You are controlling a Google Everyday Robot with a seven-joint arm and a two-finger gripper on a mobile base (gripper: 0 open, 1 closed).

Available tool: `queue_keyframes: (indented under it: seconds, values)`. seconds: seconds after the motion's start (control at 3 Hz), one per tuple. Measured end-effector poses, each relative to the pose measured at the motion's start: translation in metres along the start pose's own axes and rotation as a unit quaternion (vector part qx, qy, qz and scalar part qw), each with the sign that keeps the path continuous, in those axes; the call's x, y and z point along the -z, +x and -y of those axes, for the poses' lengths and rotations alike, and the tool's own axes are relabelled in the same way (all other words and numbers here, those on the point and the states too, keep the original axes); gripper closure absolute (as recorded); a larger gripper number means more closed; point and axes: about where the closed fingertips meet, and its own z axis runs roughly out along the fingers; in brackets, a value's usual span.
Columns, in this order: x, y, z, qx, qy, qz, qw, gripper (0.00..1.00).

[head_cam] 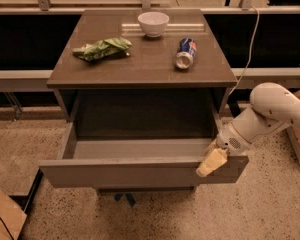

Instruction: Open top drawer

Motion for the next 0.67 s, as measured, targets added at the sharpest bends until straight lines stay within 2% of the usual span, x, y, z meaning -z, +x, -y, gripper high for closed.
queue_keyframes:
  seconds: [0.67]
  values:
    - [-0.002, 0.0, -0.0004, 0.0, -0.002, -0.001, 1.0, 0.0]
